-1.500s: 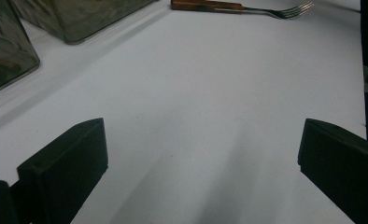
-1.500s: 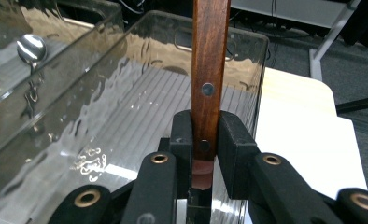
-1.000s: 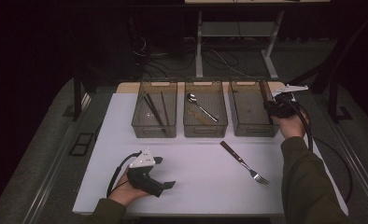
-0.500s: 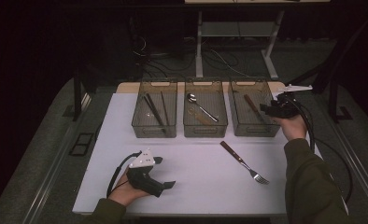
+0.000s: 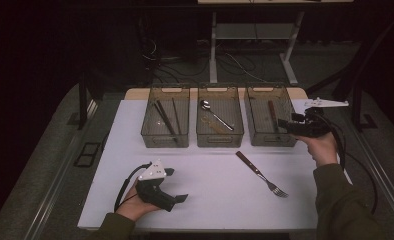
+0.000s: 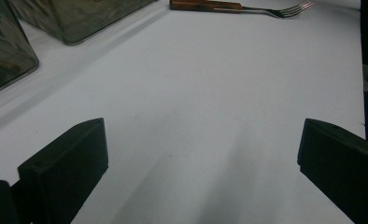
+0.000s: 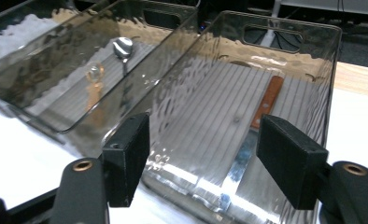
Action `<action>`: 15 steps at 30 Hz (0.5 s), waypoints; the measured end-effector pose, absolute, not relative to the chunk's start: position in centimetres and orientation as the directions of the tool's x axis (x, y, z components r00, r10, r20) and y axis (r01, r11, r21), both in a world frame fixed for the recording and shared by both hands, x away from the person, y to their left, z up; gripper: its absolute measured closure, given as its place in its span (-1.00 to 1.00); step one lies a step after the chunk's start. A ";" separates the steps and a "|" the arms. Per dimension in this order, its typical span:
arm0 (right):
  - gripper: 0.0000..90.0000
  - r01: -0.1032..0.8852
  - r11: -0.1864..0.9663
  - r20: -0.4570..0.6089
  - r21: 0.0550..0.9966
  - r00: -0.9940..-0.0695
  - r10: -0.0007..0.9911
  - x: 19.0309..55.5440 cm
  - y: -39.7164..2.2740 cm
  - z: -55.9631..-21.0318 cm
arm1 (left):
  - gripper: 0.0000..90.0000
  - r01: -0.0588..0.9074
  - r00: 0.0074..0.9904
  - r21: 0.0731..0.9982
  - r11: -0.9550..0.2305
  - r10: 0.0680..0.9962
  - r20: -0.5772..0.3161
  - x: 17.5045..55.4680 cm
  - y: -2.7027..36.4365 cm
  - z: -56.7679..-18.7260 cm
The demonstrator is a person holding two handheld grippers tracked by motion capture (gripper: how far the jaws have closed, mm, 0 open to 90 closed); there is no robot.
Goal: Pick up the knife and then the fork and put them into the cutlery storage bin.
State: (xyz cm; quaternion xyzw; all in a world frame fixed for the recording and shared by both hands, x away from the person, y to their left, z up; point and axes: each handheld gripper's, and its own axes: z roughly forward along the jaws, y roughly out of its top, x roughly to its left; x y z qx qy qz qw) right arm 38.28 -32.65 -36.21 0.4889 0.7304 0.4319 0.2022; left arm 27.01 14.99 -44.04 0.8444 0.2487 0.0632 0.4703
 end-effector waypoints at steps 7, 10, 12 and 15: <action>-0.30 0.535 0.117 0.180 0.837 -0.471 0.864 36.0 -32.5 -36.9 | -0.98 0.358 0.869 0.824 -0.440 0.481 -0.121 27.1 15.0 -44.1; -0.32 0.535 0.109 0.204 0.838 -0.493 0.846 35.1 -32.3 -37.5 | -0.98 0.359 0.867 0.826 -0.435 0.484 -0.122 27.1 15.1 -44.1; -0.32 0.535 0.118 0.205 0.836 -0.504 0.839 34.6 -32.1 -37.7 | -0.98 0.359 0.866 0.824 -0.438 0.485 -0.120 27.1 15.1 -44.1; -0.33 0.538 0.122 0.216 0.834 -0.521 0.825 34.0 -31.8 -38.0 | -0.98 0.357 0.868 0.820 -0.447 0.484 -0.114 27.1 15.1 -44.1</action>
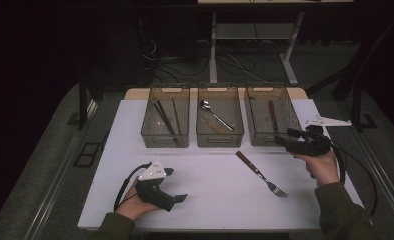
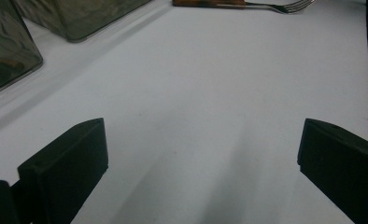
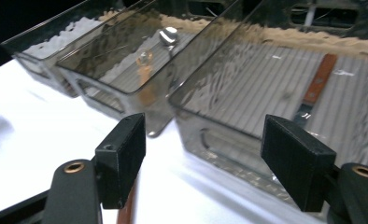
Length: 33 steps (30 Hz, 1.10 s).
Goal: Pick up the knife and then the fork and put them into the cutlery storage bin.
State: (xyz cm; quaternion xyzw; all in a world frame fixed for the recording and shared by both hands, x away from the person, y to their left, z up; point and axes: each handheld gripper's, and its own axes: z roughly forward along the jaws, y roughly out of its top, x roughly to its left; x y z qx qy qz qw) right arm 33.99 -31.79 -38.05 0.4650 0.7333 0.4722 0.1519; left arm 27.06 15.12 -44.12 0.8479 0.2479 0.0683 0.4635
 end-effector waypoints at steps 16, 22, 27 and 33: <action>-0.42 0.549 0.247 0.176 0.798 -0.605 0.776 30.8 -29.9 -39.6 | -0.99 0.352 0.867 0.823 -0.445 0.486 -0.109 27.0 15.2 -44.1; -0.41 0.566 0.279 0.177 0.775 -0.619 0.765 30.6 -29.1 -40.3 | -0.99 0.352 0.867 0.824 -0.444 0.487 -0.108 27.0 15.2 -44.1; -0.40 0.559 0.327 0.149 0.762 -0.643 0.752 30.6 -28.1 -40.7 | -0.99 0.356 0.864 0.824 -0.440 0.490 -0.111 26.9 15.1 -44.1; -0.19 0.574 0.357 0.151 0.737 -0.654 0.741 30.8 -27.1 -41.4 | -0.99 0.359 0.863 0.824 -0.439 0.491 -0.114 26.9 15.1 -44.1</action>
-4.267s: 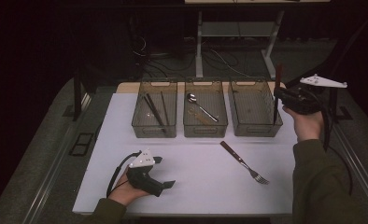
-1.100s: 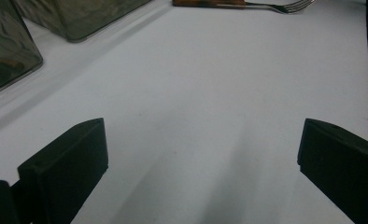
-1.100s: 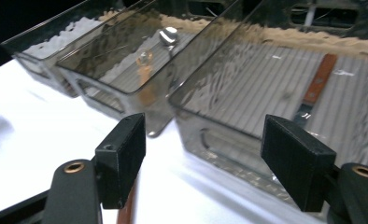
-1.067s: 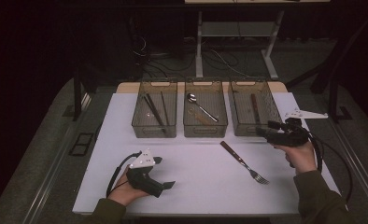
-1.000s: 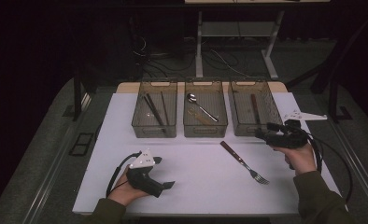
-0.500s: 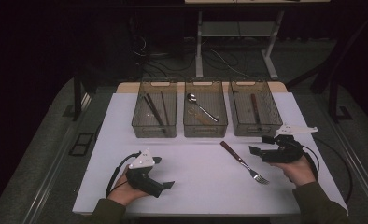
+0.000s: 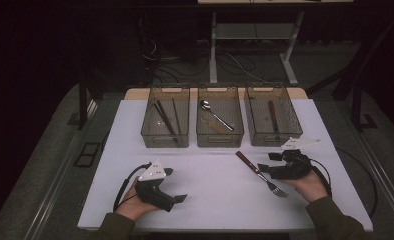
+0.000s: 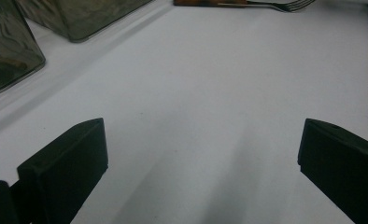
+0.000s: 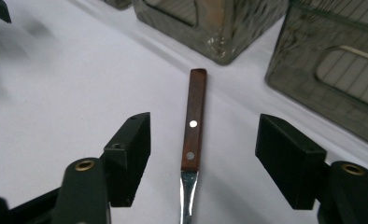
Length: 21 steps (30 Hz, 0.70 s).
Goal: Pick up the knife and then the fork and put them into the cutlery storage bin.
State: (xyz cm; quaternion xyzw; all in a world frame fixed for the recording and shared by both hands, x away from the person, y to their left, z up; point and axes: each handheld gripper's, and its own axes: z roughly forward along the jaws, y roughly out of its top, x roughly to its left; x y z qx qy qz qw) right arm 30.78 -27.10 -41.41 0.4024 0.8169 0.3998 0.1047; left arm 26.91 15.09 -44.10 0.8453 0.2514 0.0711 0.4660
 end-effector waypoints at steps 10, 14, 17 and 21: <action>0.15 0.611 0.412 0.155 0.676 -0.664 0.731 31.3 -26.0 -42.4 | -0.99 0.357 0.864 0.823 -0.441 0.491 -0.112 26.9 15.1 -44.1; 0.31 0.622 0.431 0.142 0.654 -0.661 0.737 31.5 -25.7 -42.7 | -0.98 0.357 0.864 0.823 -0.441 0.491 -0.112 26.9 15.1 -44.1; 0.36 0.629 0.439 0.142 0.642 -0.660 0.738 31.6 -25.6 -42.9 | -0.98 0.357 0.864 0.823 -0.441 0.491 -0.112 26.9 15.1 -44.1; 0.42 0.629 0.458 0.133 0.628 -0.667 0.733 31.7 -25.3 -43.2 | -0.98 0.357 0.864 0.823 -0.442 0.491 -0.111 26.9 15.1 -44.1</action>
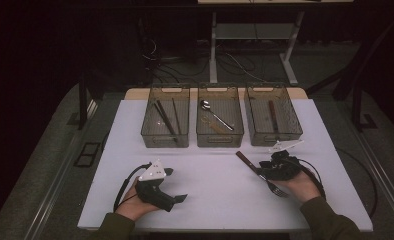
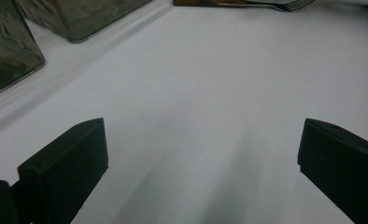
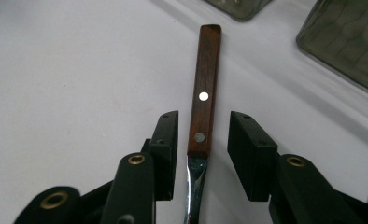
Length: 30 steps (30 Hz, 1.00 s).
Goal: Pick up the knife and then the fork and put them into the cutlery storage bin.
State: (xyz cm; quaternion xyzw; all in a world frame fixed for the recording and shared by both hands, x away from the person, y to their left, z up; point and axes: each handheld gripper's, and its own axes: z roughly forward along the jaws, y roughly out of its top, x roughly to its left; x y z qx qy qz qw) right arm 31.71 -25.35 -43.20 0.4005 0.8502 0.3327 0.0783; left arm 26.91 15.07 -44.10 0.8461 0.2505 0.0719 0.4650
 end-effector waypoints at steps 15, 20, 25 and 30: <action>0.66 0.628 0.523 0.076 0.576 -0.678 0.731 31.9 -24.2 -43.9 | -0.98 0.358 0.863 0.823 -0.441 0.493 -0.111 26.9 15.1 -44.1; 0.66 0.632 0.566 0.048 0.530 -0.689 0.724 32.3 -23.5 -43.6 | -0.98 0.351 0.867 0.823 -0.446 0.487 -0.106 27.0 15.1 -44.1; 0.66 0.644 0.604 0.045 0.470 -0.701 0.712 33.0 -23.0 -43.1 | -0.98 0.349 0.869 0.823 -0.448 0.484 -0.105 27.0 15.1 -44.1; 0.66 0.664 0.639 0.053 0.387 -0.708 0.704 34.0 -22.3 -42.7 | -0.98 0.350 0.869 0.823 -0.448 0.484 -0.106 27.0 15.0 -44.1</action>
